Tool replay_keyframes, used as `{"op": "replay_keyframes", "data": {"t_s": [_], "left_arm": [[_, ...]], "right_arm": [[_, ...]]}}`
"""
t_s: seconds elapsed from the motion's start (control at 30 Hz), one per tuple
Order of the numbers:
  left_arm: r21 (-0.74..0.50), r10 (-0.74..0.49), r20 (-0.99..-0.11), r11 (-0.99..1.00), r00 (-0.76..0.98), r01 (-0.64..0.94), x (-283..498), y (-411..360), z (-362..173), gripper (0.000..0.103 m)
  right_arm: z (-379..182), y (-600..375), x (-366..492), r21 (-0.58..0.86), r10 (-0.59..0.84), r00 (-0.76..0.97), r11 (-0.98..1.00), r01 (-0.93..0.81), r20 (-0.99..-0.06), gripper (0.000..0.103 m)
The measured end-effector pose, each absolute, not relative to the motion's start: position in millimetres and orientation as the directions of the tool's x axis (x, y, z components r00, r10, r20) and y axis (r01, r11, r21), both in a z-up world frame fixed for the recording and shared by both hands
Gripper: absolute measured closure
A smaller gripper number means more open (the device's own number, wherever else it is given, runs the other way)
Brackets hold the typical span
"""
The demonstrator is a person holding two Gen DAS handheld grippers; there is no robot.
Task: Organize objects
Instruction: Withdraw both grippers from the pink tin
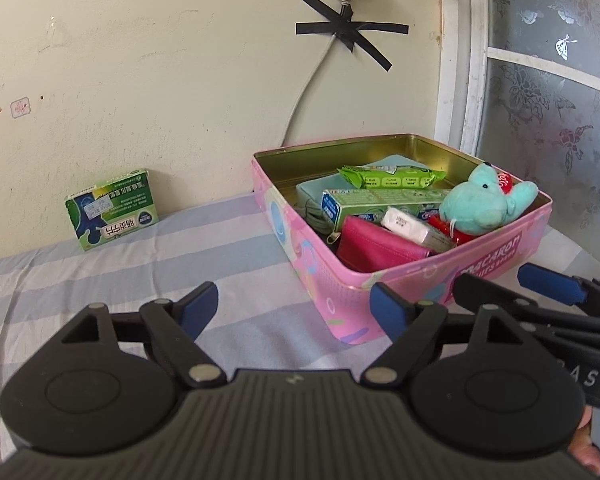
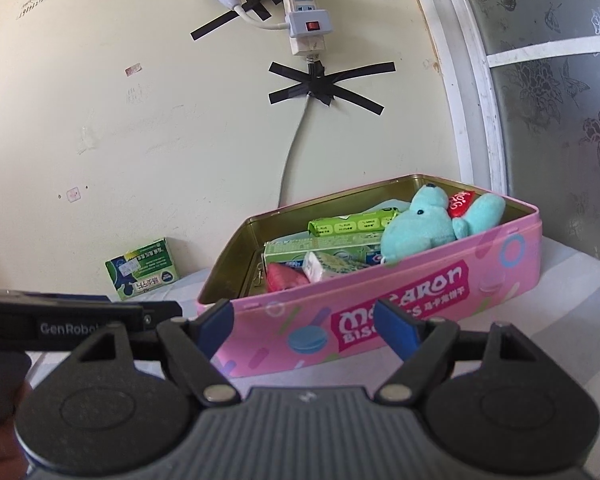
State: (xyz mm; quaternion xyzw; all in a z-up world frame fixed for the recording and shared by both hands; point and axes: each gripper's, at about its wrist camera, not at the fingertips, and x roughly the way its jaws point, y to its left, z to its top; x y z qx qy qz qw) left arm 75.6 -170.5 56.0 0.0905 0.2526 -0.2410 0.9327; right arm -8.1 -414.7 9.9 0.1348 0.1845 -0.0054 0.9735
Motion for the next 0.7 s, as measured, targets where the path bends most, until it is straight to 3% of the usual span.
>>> {"op": "replay_keyframes", "data": {"t_s": [0.7], "left_arm": [[0.06, -0.354, -0.556, 0.886, 0.752, 0.461, 79.8, -159.4, 29.3, 0.011]], "right_arm": [[-11.3, -413.6, -4.0, 0.307, 0.063, 0.895, 0.948, 0.085, -0.442, 0.019]]}}
